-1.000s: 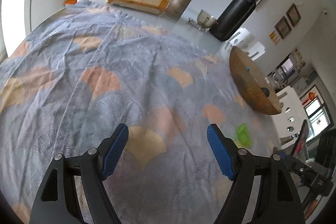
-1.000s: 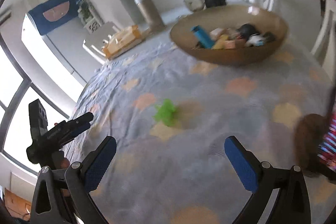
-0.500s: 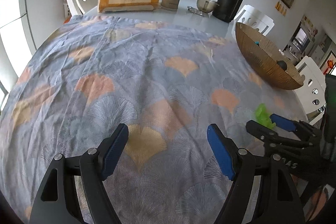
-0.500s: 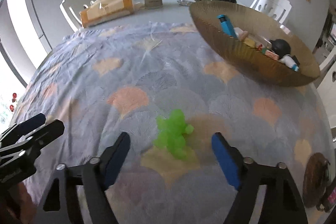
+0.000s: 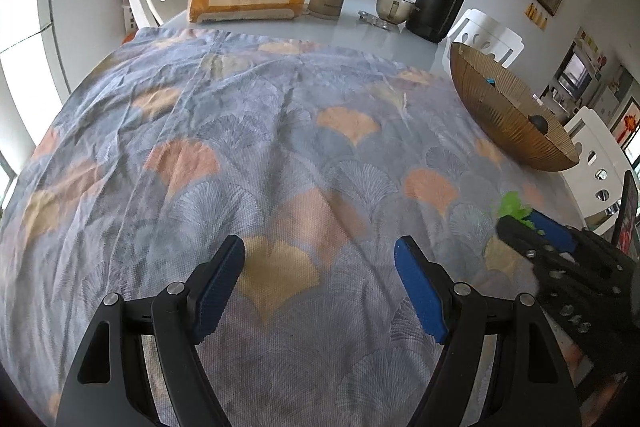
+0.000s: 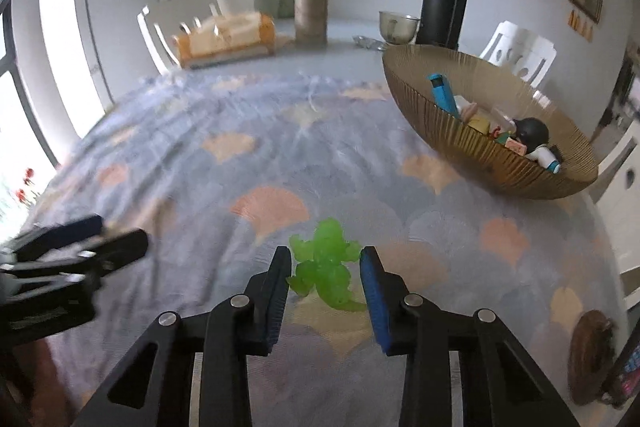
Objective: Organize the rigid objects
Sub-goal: 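Grasp the green translucent figure with the right tool, then carry the green figure over the bowl and open the right tool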
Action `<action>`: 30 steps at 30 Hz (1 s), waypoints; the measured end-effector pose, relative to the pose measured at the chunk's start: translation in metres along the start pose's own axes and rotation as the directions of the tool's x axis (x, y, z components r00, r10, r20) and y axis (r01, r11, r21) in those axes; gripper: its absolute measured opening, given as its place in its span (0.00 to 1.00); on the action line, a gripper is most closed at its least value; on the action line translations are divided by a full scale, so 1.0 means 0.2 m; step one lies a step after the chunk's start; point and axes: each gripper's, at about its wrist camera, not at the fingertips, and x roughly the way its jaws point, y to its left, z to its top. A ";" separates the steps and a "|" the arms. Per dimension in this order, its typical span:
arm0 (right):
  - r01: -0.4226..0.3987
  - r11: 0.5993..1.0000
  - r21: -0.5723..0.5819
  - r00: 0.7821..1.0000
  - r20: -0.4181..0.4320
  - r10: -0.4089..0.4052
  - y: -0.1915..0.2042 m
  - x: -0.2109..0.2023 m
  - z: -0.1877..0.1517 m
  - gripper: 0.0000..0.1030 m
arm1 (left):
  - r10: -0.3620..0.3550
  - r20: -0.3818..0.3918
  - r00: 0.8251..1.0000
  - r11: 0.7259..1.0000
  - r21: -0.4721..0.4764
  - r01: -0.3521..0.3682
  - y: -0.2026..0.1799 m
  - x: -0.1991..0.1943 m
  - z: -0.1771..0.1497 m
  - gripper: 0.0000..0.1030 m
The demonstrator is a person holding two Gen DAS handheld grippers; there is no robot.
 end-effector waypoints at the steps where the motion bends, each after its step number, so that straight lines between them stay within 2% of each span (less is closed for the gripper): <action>1: 0.004 1.000 0.005 1.000 0.009 -0.004 -0.01 -0.02 0.01 0.34 | 0.001 0.007 1.000 1.000 0.001 -0.001 0.00 -0.01 0.00 0.74; 8: 0.039 0.999 0.024 0.995 0.089 -0.041 -0.07 -0.24 0.11 0.34 | 0.008 0.039 0.999 0.996 0.090 -0.011 -0.09 -0.04 0.00 0.74; 11: 0.055 0.997 0.051 0.992 0.109 -0.060 -0.15 -0.31 0.18 0.34 | -0.001 0.041 0.999 0.992 0.128 -0.004 -0.14 -0.11 0.06 0.74; 14: 0.068 0.992 0.104 0.988 0.131 -0.082 -0.25 -0.37 0.30 0.34 | -0.047 0.136 0.990 0.988 0.152 0.026 -0.20 -0.27 0.19 0.74; 16: 0.092 0.984 0.151 0.982 0.151 -0.115 -0.32 -0.39 0.37 0.34 | -0.048 0.203 0.978 0.986 0.168 0.013 -0.22 -0.35 0.26 0.80; 18: 0.135 0.969 0.205 0.969 0.176 -0.173 -0.40 -0.40 0.47 0.34 | -0.030 0.256 0.966 0.983 0.181 -0.017 -0.24 -0.38 0.31 0.82; 21: 0.189 0.948 0.255 0.952 0.191 -0.241 -0.49 -0.38 0.58 0.34 | 0.004 0.293 0.956 0.980 0.190 -0.062 -0.25 -0.37 0.32 0.82; 25: 0.251 0.913 0.321 0.932 0.175 -0.318 -0.58 -0.27 0.72 0.34 | 0.004 0.291 0.957 0.979 0.193 -0.063 -0.24 -0.31 0.31 0.82; 29: 0.267 0.900 0.345 0.930 0.151 -0.334 -0.65 -0.14 0.77 0.34 | 0.024 0.259 0.966 0.978 0.193 -0.077 -0.22 -0.23 0.30 0.82; 30: 0.258 0.902 0.347 0.936 0.141 -0.322 -0.66 -0.09 0.78 0.35 | 0.030 0.252 0.967 0.978 0.192 -0.081 -0.22 -0.22 0.30 0.82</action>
